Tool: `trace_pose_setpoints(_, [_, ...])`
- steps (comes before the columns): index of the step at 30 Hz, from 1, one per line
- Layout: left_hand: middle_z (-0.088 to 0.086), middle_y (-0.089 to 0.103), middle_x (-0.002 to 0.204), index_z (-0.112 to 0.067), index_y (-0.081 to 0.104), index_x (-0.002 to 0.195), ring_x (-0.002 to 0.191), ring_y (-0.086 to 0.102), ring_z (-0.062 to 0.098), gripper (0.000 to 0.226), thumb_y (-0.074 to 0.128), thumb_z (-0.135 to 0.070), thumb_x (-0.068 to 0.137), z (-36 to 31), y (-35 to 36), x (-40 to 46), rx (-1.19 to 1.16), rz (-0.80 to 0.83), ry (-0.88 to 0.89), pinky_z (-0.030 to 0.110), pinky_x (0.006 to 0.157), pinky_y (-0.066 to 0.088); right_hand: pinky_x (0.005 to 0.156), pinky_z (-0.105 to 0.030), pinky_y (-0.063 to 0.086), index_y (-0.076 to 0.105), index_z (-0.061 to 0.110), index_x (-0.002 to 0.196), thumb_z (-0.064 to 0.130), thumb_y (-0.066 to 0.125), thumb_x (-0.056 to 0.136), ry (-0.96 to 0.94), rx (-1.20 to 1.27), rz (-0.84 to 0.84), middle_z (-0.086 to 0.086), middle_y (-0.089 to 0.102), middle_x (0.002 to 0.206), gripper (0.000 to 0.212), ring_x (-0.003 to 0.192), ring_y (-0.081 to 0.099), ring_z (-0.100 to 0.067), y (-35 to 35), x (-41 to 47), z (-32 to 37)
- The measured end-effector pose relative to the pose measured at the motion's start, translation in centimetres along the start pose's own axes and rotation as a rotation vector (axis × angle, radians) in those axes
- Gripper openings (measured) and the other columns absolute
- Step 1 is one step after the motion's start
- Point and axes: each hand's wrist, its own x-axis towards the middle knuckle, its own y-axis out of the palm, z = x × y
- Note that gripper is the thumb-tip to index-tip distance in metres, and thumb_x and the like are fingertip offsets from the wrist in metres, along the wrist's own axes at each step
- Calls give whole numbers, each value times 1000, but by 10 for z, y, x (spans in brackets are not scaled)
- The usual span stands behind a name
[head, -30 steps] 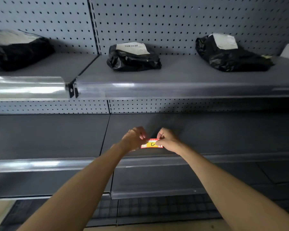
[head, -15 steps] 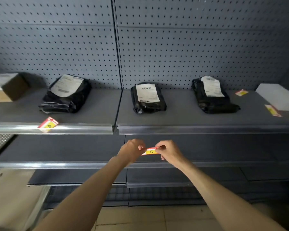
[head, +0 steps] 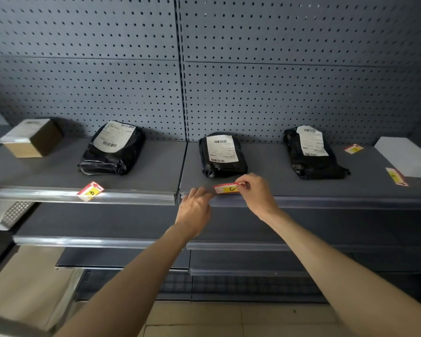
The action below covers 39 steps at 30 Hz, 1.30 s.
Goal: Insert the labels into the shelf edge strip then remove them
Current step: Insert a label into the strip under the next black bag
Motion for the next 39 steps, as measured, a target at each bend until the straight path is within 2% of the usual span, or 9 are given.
trace_pose_setpoints(4, [4, 57, 123, -17, 59, 124, 111, 49, 26, 38, 51, -11, 87, -3, 4, 1, 39, -22, -12, 40, 95, 42, 62, -15, 33, 71, 4, 94, 2, 59, 90, 3, -30, 18, -8, 62, 91, 13, 78, 54, -14, 2, 2, -7])
trace_pose_setpoints(6, [3, 57, 123, -18, 57, 126, 111, 49, 25, 39, 50, -13, 88, -3, 4, 0, 56, -22, 4, 39, 95, 42, 65, -19, 36, 71, 5, 95, 4, 59, 90, 4, -40, 27, -8, 63, 93, 14, 79, 55, -14, 3, 2, -9])
trace_pose_setpoints(13, [4, 57, 119, -16, 56, 123, 103, 52, 26, 40, 51, -12, 84, -1, 9, -8, 80, -75, 20, 39, 89, 47, 63, -20, 41, 72, 8, 93, 5, 57, 91, -2, -29, 45, -6, 61, 92, 15, 77, 55, -14, 5, 4, -8])
trace_pose_setpoints(21, [3, 58, 114, -15, 58, 120, 99, 51, 25, 36, 52, -13, 84, -4, 7, -7, 84, -71, 0, 37, 88, 45, 62, -14, 40, 71, 10, 91, 4, 58, 90, -55, -50, 81, -4, 60, 89, 14, 76, 55, -12, 9, 6, -10])
trace_pose_setpoints(28, [3, 62, 109, -13, 63, 112, 97, 53, 24, 31, 50, -13, 83, -1, 6, -9, 58, -68, -5, 35, 86, 45, 71, -36, 49, 70, 9, 89, 4, 53, 92, -74, -122, 140, -7, 58, 89, 18, 77, 57, -19, 18, 11, -13])
trace_pose_setpoints(30, [2, 62, 110, -14, 63, 111, 98, 53, 24, 30, 51, -13, 83, -1, 6, -10, 53, -71, -3, 35, 86, 46, 69, -35, 48, 70, 10, 88, 4, 53, 91, -88, -110, 123, -6, 57, 88, 18, 76, 56, -18, 21, 11, -12])
trace_pose_setpoints(34, [1, 63, 113, -13, 65, 108, 102, 53, 23, 27, 53, -14, 84, -1, 6, -9, 30, -67, -18, 35, 89, 45, 63, -21, 41, 67, 13, 89, 6, 52, 93, -105, -79, 97, -2, 54, 90, 17, 75, 53, -13, 21, 14, -9])
trace_pose_setpoints(36, [1, 62, 111, -14, 65, 108, 102, 53, 23, 27, 54, -13, 84, -2, 5, -8, 17, -64, -34, 35, 88, 44, 63, -24, 39, 67, 11, 89, 6, 49, 93, -107, -115, 133, -2, 52, 89, 19, 72, 52, -14, 21, 14, -11])
trace_pose_setpoints(39, [2, 61, 111, -14, 63, 111, 103, 52, 24, 28, 54, -14, 85, -2, 5, -8, 23, -53, -41, 35, 88, 43, 65, -35, 45, 67, 8, 93, 7, 47, 96, -141, -219, 169, -5, 51, 91, 21, 76, 55, -22, 24, 10, -13])
